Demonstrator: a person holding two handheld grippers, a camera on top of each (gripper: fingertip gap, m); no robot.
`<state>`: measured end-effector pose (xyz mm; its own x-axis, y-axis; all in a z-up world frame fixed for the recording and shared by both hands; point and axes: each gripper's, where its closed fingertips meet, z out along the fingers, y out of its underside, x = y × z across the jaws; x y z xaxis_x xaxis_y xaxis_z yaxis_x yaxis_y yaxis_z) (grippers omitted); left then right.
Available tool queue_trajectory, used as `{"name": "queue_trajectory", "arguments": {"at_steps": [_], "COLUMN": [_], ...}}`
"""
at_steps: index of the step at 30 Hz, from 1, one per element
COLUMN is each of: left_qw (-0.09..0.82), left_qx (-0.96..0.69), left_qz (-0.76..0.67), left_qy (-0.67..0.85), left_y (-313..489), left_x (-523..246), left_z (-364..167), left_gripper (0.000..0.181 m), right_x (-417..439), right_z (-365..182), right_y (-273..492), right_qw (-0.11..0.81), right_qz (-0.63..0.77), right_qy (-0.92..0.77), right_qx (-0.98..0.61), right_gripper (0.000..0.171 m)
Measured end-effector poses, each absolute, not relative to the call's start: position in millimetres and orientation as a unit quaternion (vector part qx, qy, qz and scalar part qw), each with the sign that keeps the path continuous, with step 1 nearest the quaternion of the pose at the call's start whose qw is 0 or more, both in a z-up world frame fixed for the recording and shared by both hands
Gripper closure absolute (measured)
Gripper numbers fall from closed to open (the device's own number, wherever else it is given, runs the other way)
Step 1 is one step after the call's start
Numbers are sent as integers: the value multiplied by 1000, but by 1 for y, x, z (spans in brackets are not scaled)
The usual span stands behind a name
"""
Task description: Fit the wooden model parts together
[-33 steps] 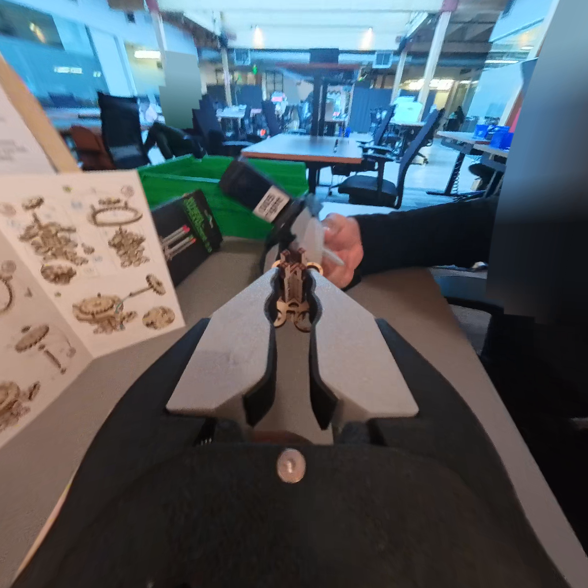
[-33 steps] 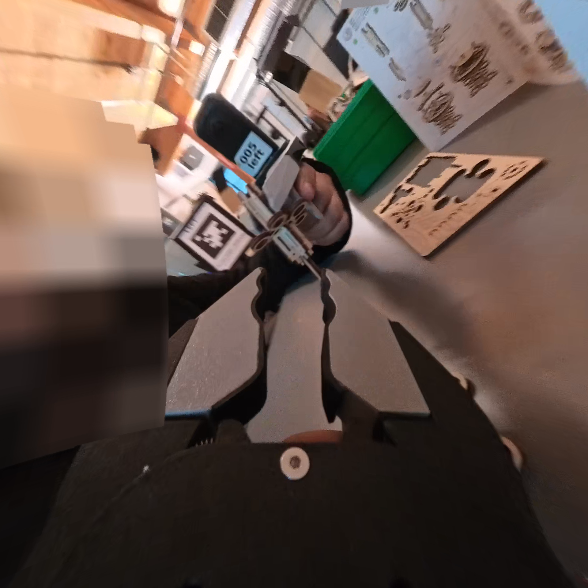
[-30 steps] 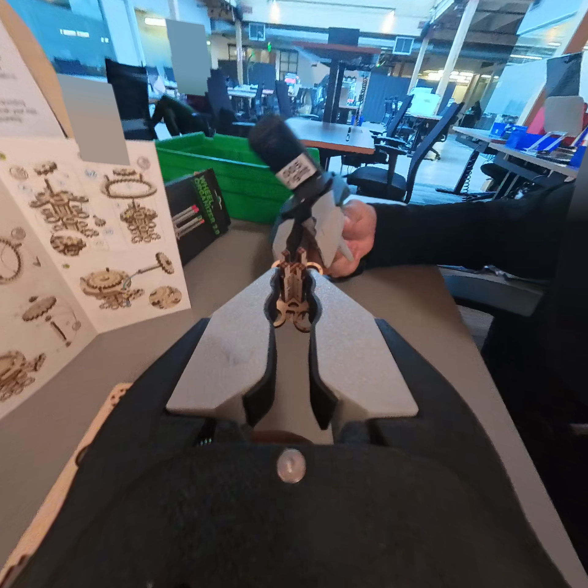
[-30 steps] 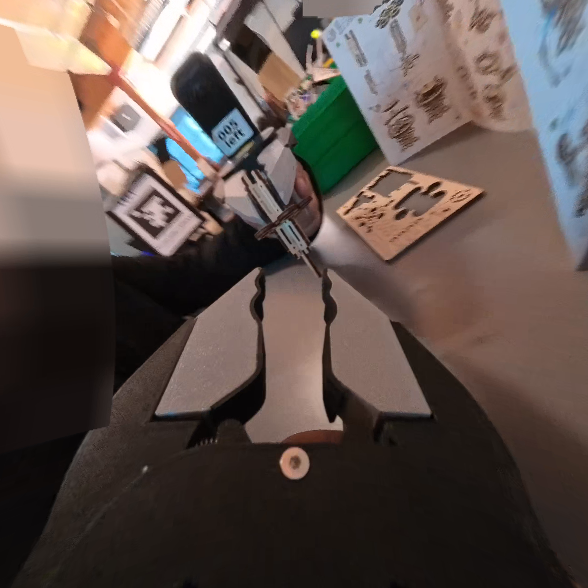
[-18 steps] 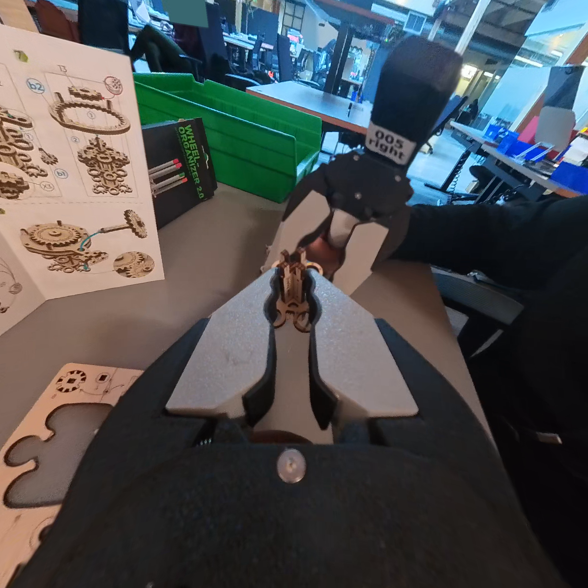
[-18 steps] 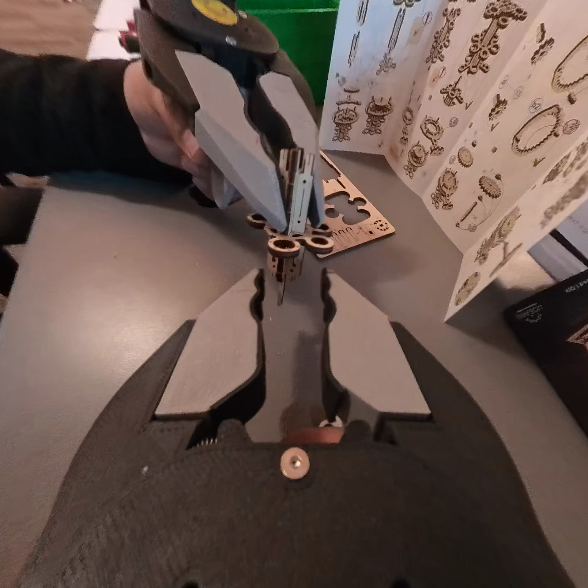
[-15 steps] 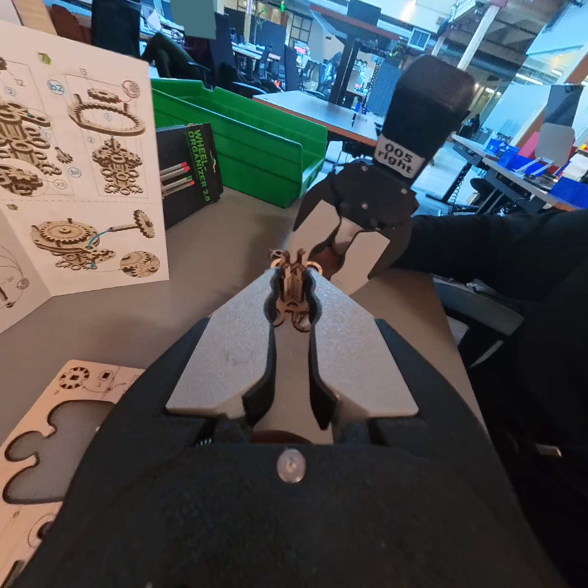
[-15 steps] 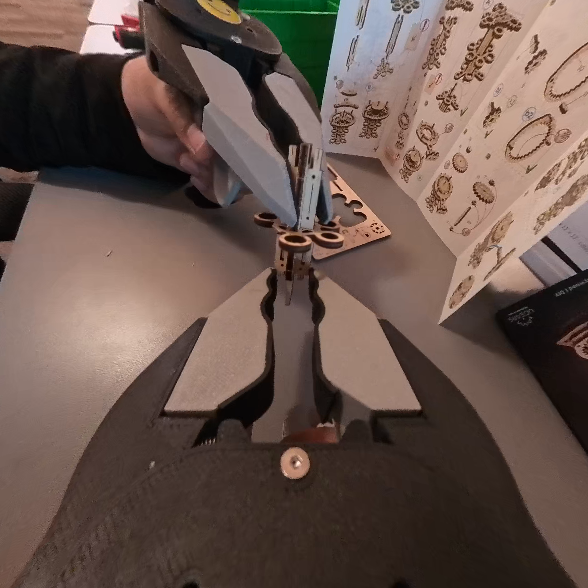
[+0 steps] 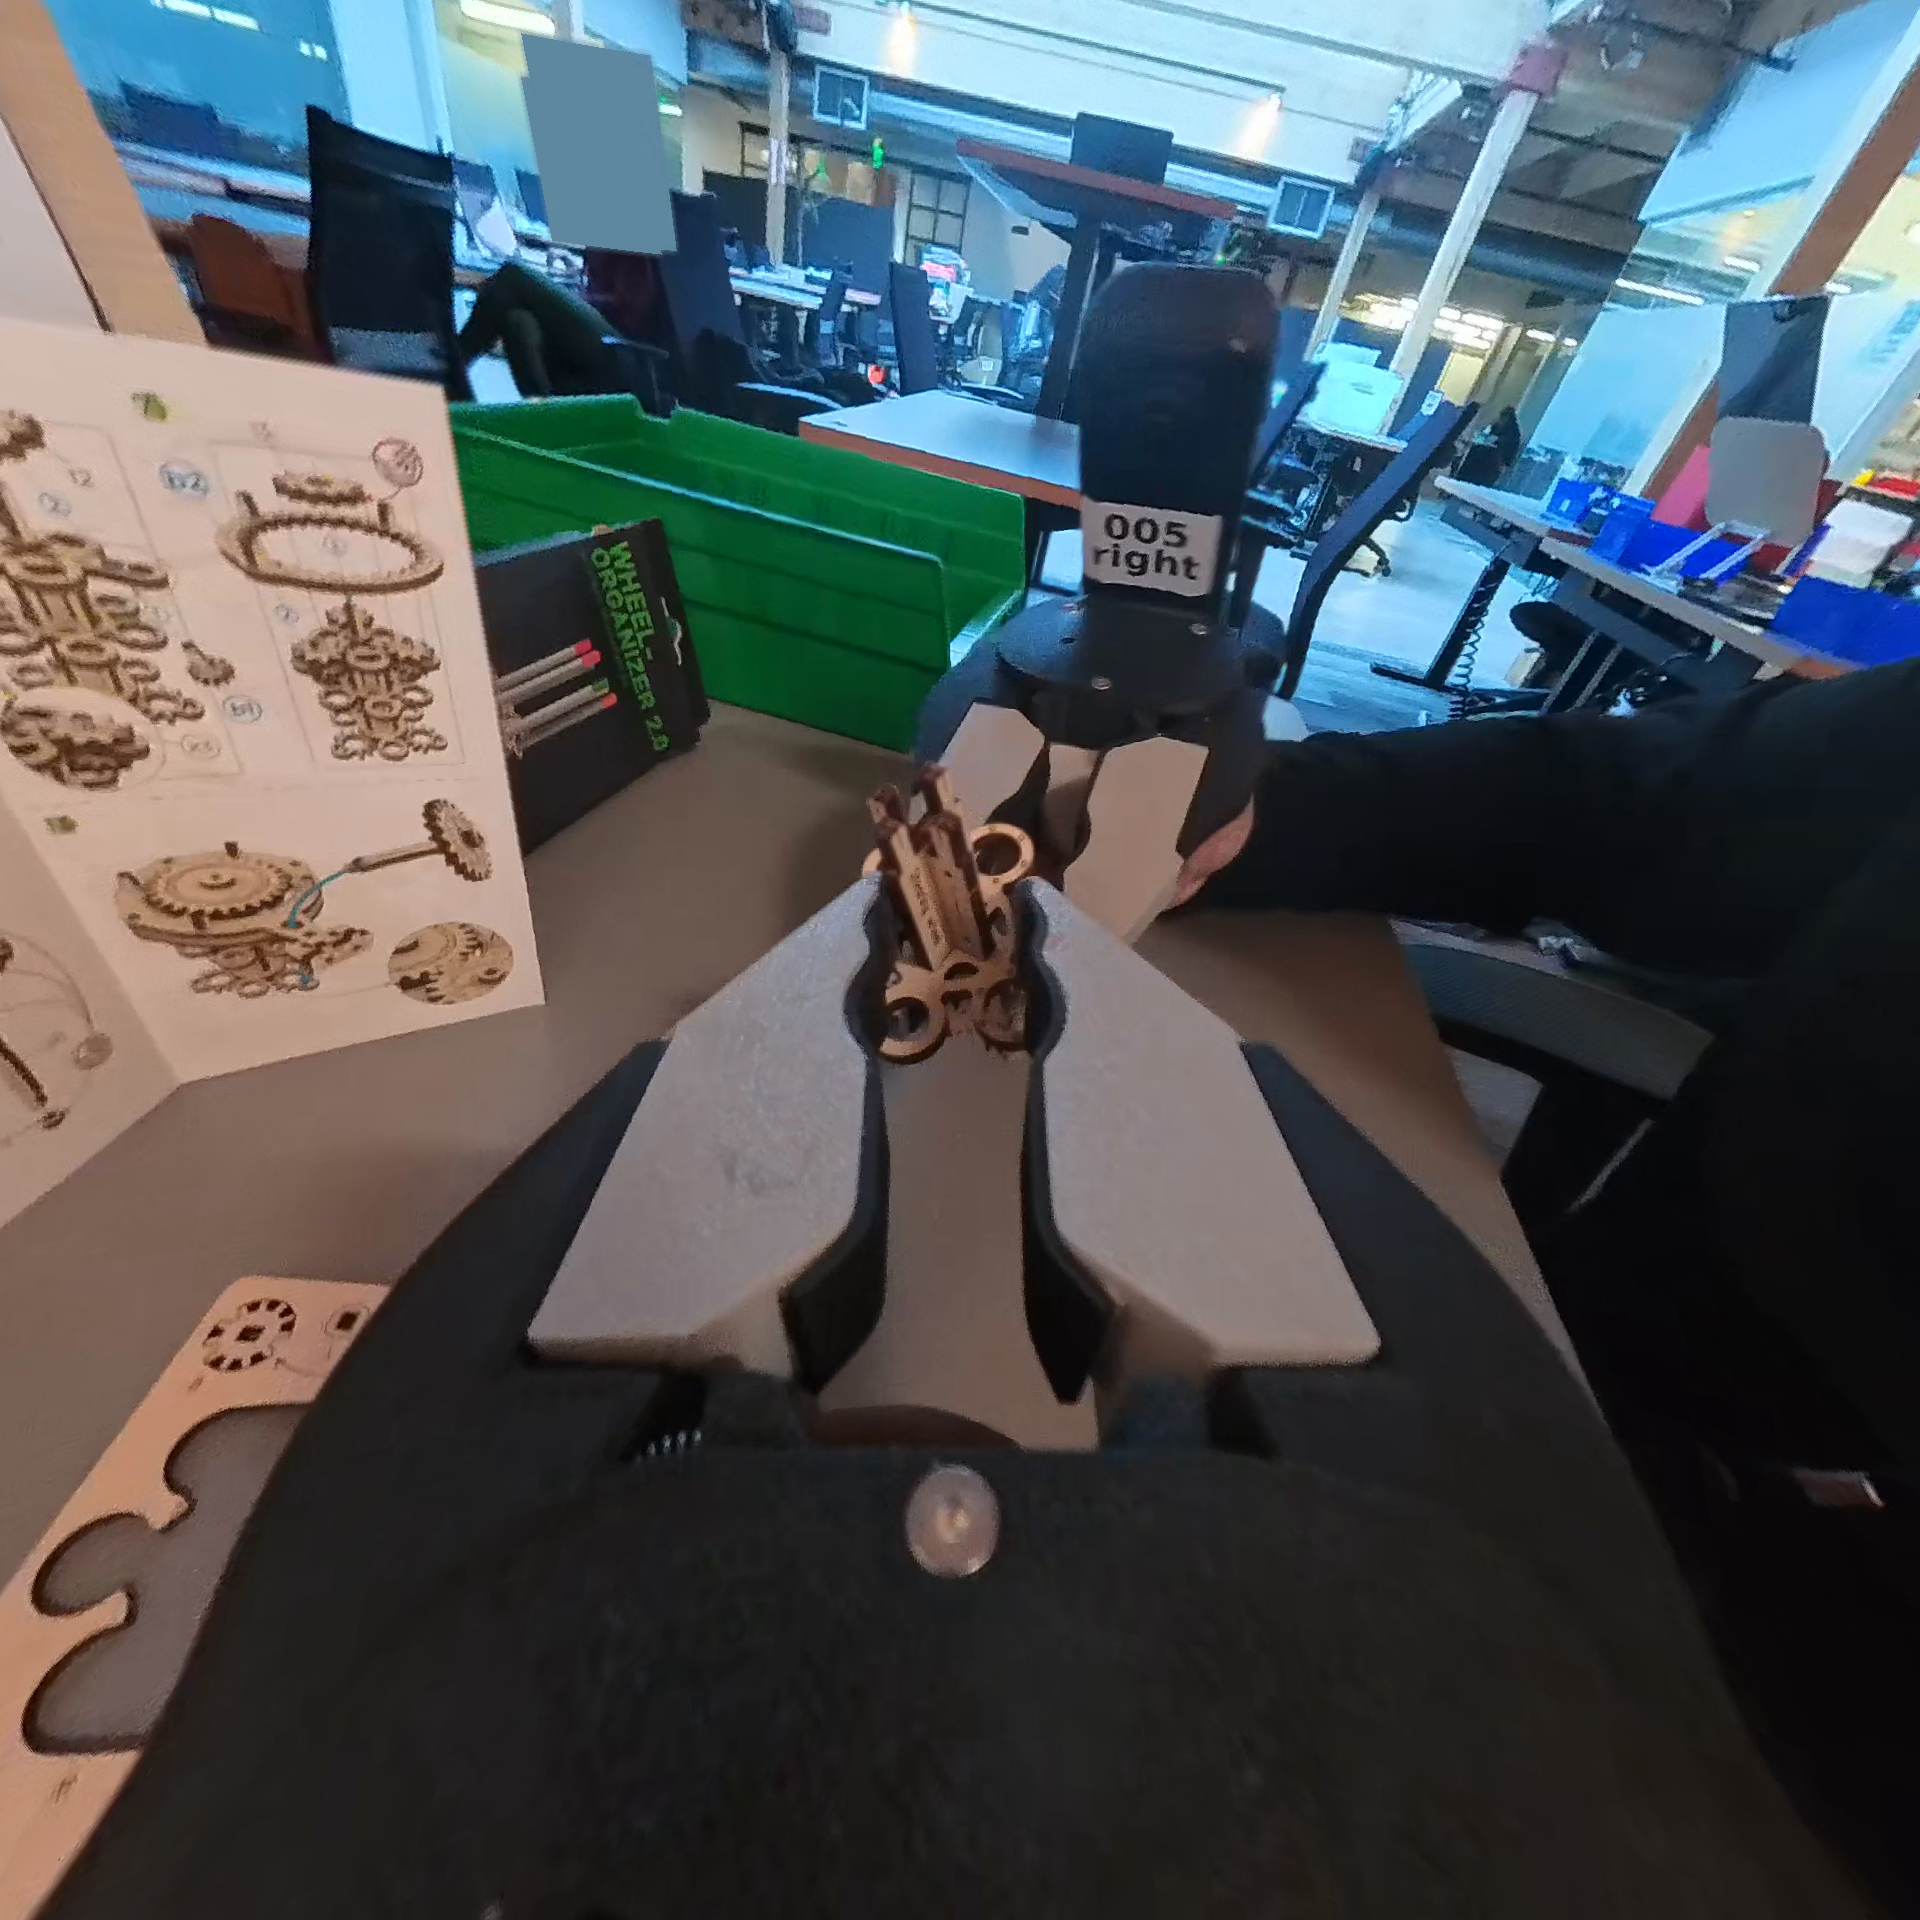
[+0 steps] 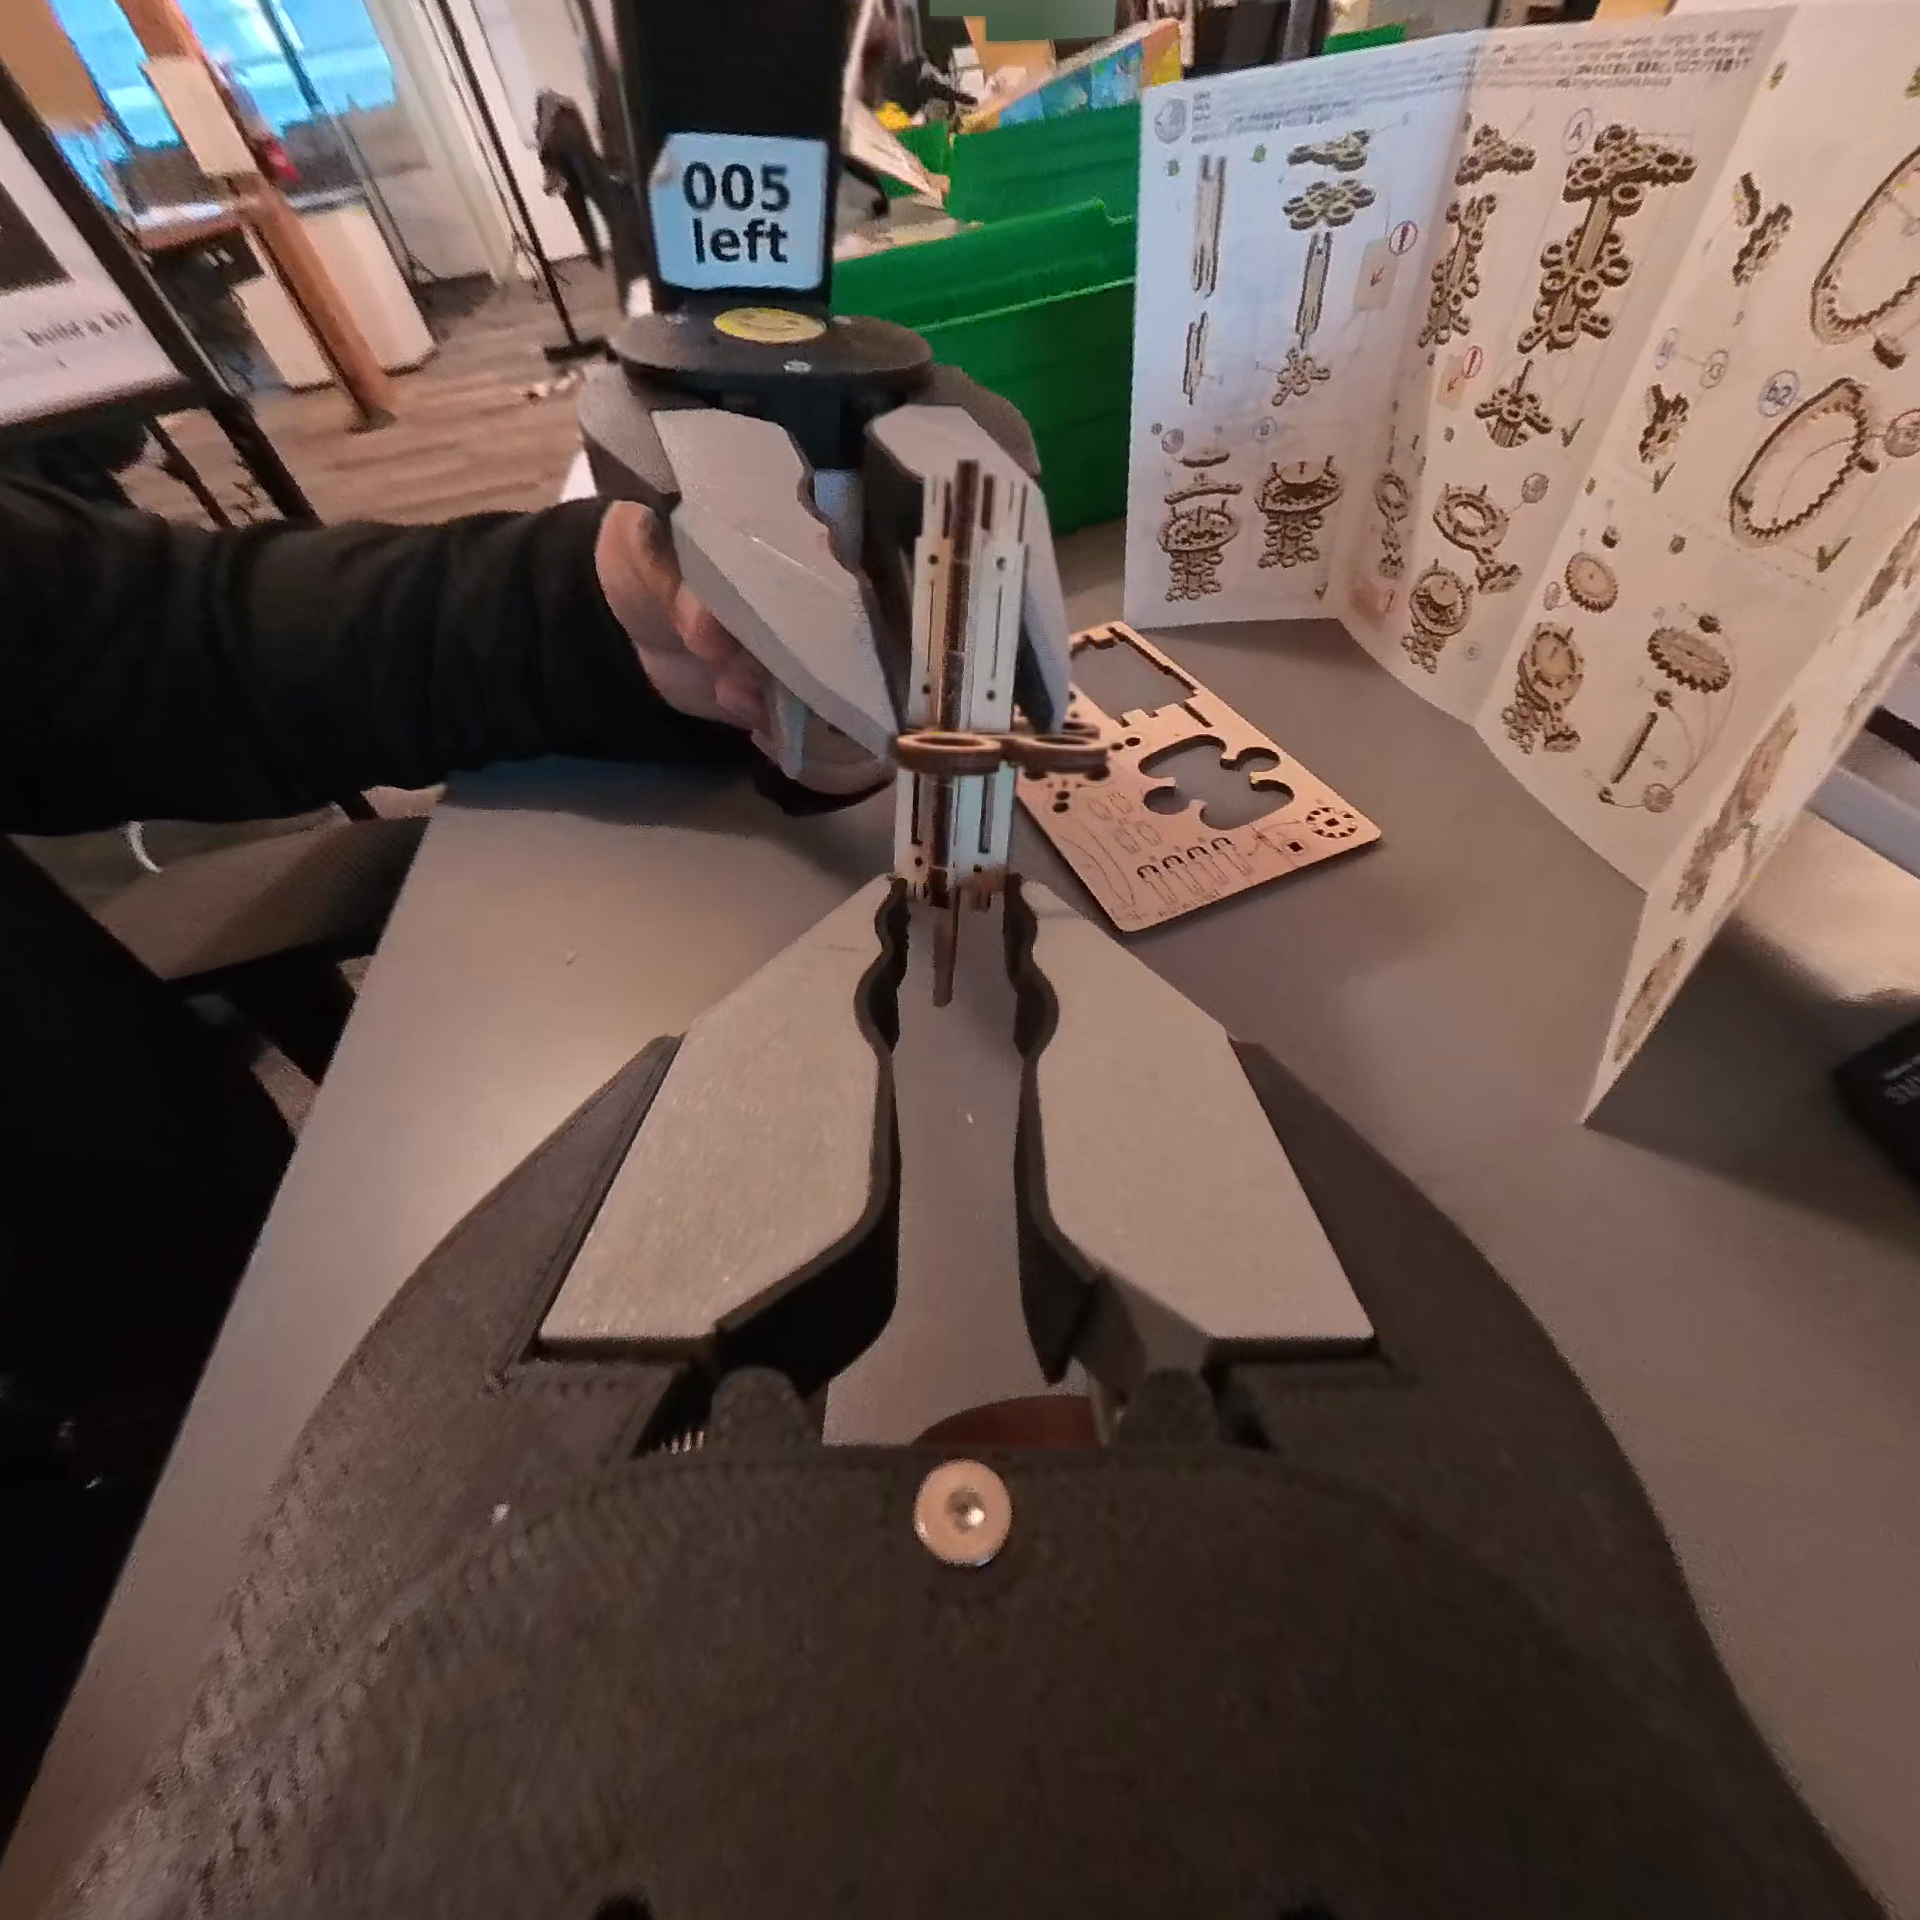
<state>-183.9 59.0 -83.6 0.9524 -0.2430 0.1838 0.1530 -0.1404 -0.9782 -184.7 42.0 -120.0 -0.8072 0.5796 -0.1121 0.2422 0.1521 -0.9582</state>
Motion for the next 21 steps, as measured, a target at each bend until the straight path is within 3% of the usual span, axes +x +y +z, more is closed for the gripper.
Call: {"name": "queue_trajectory", "arguments": {"at_steps": [5,9,21], "left_qw": [651,639,612], "left_qx": [-741,-759,-787], "left_qz": [-155,-113,-64], "left_qy": [52,58,43], "left_y": [57,57,58], "left_x": [-176,-185,-203], "left_z": [-83,-91,-112], "left_gripper": [163,168,168], "right_x": [-178,-179,-192], "right_z": [-119,-126,-120], "right_y": [37,43,112], "right_qw": [103,93,171], "right_qz": [605,585,529], "right_qy": [-742,-756,-762], "right_qx": [-270,-280,-332], "right_gripper": [157,145,137]}}
